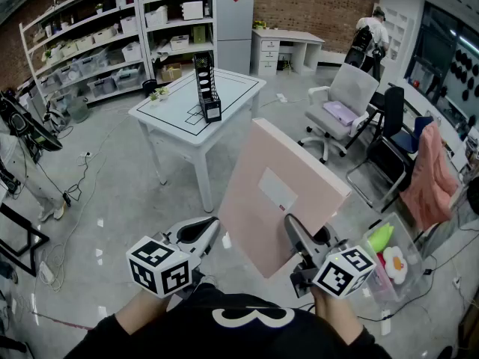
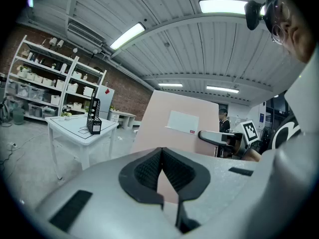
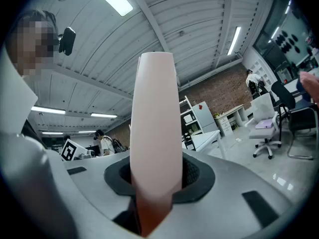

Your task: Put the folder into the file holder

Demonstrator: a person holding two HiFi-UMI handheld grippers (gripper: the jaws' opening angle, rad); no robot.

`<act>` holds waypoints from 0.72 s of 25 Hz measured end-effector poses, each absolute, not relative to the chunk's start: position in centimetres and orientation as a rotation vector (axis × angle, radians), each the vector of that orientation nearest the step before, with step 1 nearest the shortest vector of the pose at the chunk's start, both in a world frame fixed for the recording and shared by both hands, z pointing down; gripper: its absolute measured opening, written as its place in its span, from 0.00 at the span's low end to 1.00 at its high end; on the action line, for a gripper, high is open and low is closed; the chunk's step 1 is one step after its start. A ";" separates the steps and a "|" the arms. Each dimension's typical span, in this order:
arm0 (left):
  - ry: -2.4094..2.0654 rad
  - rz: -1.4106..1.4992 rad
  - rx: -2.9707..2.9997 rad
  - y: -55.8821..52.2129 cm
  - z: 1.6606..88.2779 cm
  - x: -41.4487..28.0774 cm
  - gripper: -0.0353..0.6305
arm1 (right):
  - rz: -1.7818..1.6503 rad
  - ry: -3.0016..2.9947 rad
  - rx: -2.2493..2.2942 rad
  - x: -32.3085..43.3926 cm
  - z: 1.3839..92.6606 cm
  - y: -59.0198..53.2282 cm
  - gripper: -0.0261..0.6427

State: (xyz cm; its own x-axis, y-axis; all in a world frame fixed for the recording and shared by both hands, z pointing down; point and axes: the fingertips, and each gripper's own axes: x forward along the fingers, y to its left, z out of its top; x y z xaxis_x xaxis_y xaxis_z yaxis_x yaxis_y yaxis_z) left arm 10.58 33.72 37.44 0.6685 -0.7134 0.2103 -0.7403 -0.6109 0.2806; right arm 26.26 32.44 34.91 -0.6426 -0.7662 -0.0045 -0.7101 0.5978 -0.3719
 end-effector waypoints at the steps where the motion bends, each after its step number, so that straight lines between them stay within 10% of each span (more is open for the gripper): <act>1: -1.147 0.108 2.541 33.6 37.6 10.5 0.06 | -0.507 2.660 -1.240 26.1 35.0 32.3 0.25; 18: -1.121 0.105 2.479 25.2 40.7 7.9 0.06 | -0.600 2.632 -1.312 24.0 38.0 23.7 0.24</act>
State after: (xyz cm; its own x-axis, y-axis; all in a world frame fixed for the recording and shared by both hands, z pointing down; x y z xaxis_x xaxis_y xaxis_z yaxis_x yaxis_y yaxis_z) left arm 7.95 25.22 40.73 0.6725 -0.7018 0.2348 -0.7332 -0.5889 0.3400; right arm 24.03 23.74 38.03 -0.6100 -0.7907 0.0520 -0.7351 0.5401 -0.4098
